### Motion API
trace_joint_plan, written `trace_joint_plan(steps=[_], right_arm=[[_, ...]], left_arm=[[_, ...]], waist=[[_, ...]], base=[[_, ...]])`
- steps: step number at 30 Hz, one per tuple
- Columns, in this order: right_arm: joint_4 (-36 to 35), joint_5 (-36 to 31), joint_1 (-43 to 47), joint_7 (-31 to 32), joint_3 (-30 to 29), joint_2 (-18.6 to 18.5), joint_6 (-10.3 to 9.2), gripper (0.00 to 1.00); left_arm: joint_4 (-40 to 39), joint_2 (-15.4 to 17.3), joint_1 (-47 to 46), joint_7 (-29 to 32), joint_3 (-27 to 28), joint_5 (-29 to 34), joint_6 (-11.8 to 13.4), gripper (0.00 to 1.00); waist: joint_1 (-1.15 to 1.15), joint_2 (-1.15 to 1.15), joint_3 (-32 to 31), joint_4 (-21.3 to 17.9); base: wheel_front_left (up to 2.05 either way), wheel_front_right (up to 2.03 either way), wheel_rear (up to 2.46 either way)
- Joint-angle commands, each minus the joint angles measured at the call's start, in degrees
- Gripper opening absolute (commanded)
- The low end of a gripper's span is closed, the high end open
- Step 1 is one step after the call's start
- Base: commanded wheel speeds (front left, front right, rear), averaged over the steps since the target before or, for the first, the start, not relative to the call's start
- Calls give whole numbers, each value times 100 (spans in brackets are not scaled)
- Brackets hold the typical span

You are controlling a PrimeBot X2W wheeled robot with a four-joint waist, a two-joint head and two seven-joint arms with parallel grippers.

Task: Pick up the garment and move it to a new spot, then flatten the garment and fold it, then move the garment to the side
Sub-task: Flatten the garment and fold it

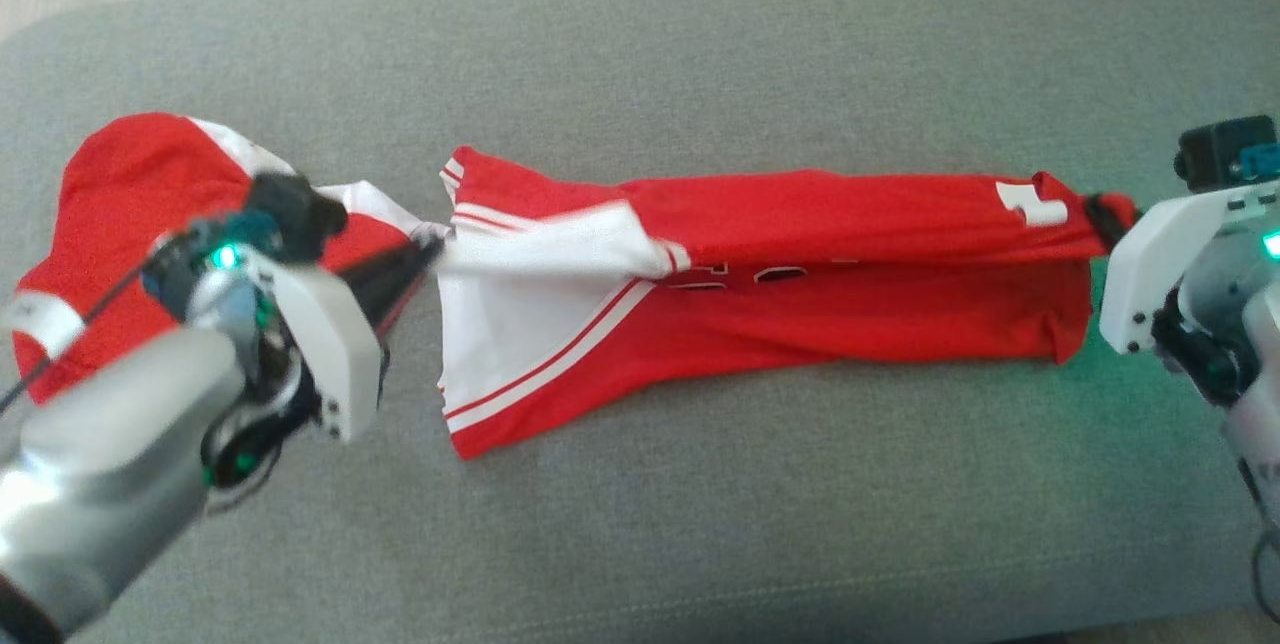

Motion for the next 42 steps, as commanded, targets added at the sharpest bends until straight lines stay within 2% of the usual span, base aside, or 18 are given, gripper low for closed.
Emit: trace_joint_plan(steps=[1, 7, 13, 14, 15, 16, 17, 18, 23, 27, 31, 32, 35, 38, 42], right_arm=[[-386, 185, 157, 299, 108, -286, -5, 0], [-964, 340, 493, 982, 131, -612, -5, 0], [-1289, 397, 744, 1411, 40, -639, -5, 0], [-1341, 402, 790, 1486, 9, -628, -5, 32], [-1399, 401, 833, 1553, -18, -619, -5, 100], [-1453, 396, 866, 1602, -64, -612, -5, 100], [-1494, 387, 897, 1637, -131, -601, -5, 100], [-1541, 381, 932, 1686, -183, -590, -5, 100], [-1920, 421, 1025, 1612, -634, -481, -5, 100], [-2316, 319, 1057, 1014, -1020, -245, -5, 100], [-2681, 212, 1161, 121, -1348, 174, -5, 100], [-2814, 81, 1235, -380, -1494, 397, -5, 100], [-2938, -212, 1397, -1103, -1652, 727, -5, 100], [-2963, -412, 1633, -1671, -1775, 1117, -5, 100], [-2807, -616, 1980, -2154, -1900, 1619, -5, 100]], left_arm=[[-404, 381, -58, 169, 198, -40, 107, 0], [-1057, 635, 246, 537, 141, -55, 299, 0], [-1247, 709, 394, 810, 109, -60, 331, 0], [-1254, 709, 425, 857, 104, -56, 335, 0], [-1260, 704, 451, 897, 98, -35, 337, 0], [-1261, 695, 474, 910, 94, -10, 352, 41], [-1253, 683, 496, 914, 91, 15, 376, 91], [-1239, 673, 518, 931, 87, 49, 394, 100], [-1115, 585, 563, 715, 186, 126, 607, 100], [-991, 425, 620, 176, 587, -89, 923, 100], [-859, 163, 757, -603, 1209, -444, 1296, 100], [-852, 17, 864, -822, 1591, -572, 1442, 100], [-1027, -260, 1127, -905, 2500, -493, 1623, 100], [-1423, -664, 1686, -909, 3686, 182, 1678, 100], [-1904, -1477, 2683, -911, 5074, 990, 1640, 100]], waist=[[1, 0, -34, 13], [1, 0, -32, -29], [1, 0, -22, -79], [1, 0, -22, -89], [1, 0, -22, -97], [1, 0, -19, -105], [1, 0, -22, -112], [1, 0, -30, -118], [1, 0, -98, -124], [1, 0, -156, -110], [1, 0, -240, -73], [1, 0, -270, -57], [1, 0, -302, -20], [1, 0, -315, 20], [1, 0, -345, 49]], base=[[0, 0, 0], [0, 0, 0], [0, 0, 0], [0, 0, 0], [0, 0, 0], [0, 0, 0], [0, 0, 0], [0, 0, 0], [0, 0, 0], [0, 0, 0], [0, 0, 0], [0, 0, 0], [0, 0, 0], [0, 0, 0], [0, 0, 0]])
